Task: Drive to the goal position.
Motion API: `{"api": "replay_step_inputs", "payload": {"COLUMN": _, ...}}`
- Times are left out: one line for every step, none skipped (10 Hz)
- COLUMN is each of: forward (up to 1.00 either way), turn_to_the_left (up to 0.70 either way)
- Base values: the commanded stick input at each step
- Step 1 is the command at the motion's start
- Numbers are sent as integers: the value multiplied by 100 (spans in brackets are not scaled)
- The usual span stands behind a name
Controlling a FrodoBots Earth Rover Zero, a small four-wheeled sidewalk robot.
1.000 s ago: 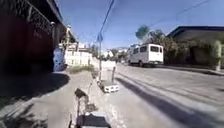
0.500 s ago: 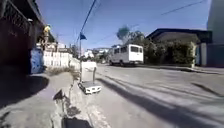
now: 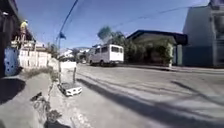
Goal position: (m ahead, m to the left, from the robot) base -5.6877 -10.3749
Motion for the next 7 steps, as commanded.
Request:
{"api": "replay_step_inputs", "payload": {"forward": 0, "turn_to_the_left": -70}}
{"api": "replay_step_inputs", "payload": {"forward": 0, "turn_to_the_left": -70}}
{"api": "replay_step_inputs", "payload": {"forward": 0, "turn_to_the_left": -70}}
{"api": "replay_step_inputs", "payload": {"forward": 0, "turn_to_the_left": -70}}
{"api": "replay_step_inputs", "payload": {"forward": 0, "turn_to_the_left": -70}}
{"api": "replay_step_inputs", "payload": {"forward": 0, "turn_to_the_left": -70}}
{"api": "replay_step_inputs", "payload": {"forward": 0, "turn_to_the_left": -70}}
